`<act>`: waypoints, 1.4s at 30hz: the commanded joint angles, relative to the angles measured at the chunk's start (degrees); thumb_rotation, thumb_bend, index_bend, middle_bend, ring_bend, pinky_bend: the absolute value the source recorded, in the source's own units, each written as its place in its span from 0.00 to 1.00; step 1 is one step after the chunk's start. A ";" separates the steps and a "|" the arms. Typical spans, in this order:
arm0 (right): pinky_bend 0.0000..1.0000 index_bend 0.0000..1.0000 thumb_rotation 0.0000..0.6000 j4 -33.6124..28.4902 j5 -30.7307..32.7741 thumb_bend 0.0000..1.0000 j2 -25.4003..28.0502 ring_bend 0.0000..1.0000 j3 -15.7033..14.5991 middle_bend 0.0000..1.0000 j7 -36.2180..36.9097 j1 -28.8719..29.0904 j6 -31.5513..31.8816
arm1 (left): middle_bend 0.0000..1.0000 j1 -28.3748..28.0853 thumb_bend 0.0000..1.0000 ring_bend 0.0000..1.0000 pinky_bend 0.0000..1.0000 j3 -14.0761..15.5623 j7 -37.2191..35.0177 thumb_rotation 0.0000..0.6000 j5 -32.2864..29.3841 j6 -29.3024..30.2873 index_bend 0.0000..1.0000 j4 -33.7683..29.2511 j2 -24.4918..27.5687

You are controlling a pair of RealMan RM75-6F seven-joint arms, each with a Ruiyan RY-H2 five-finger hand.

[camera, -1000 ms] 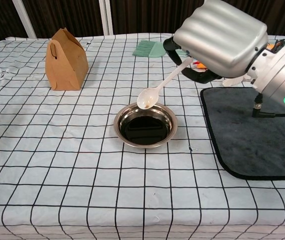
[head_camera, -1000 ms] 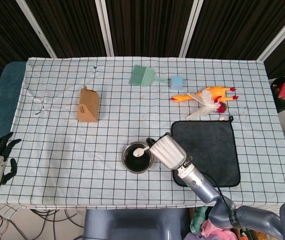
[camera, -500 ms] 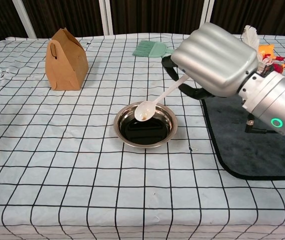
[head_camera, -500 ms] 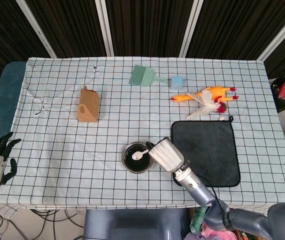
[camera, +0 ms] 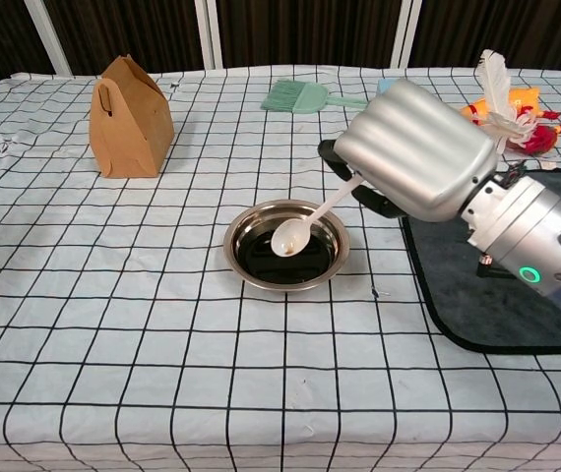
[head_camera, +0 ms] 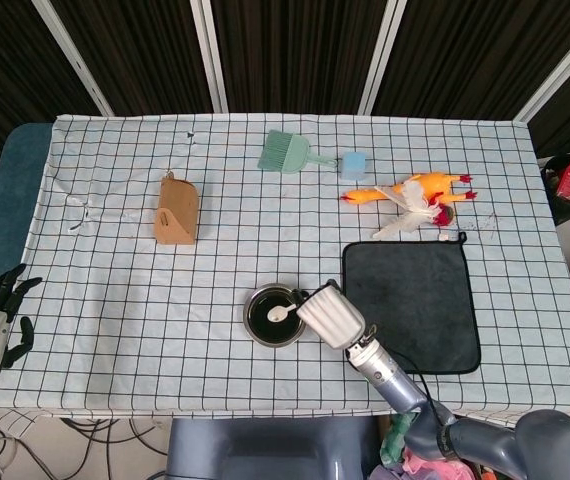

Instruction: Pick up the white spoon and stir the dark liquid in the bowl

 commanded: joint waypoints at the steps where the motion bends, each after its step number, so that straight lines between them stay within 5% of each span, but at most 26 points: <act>1: 1.00 0.68 1.00 2.09 -0.35 0.39 -1.59 1.00 -0.31 1.00 0.89 -0.13 0.80 | 0.00 0.03 0.73 0.00 0.00 0.01 -0.02 1.00 0.03 0.05 0.17 -0.01 0.02; 42: 1.00 0.70 1.00 14.20 1.40 0.39 -7.13 1.00 0.81 1.00 4.91 2.13 1.51 | 0.00 0.05 0.73 0.00 0.00 0.01 -0.05 1.00 0.07 0.11 0.17 0.43 -0.14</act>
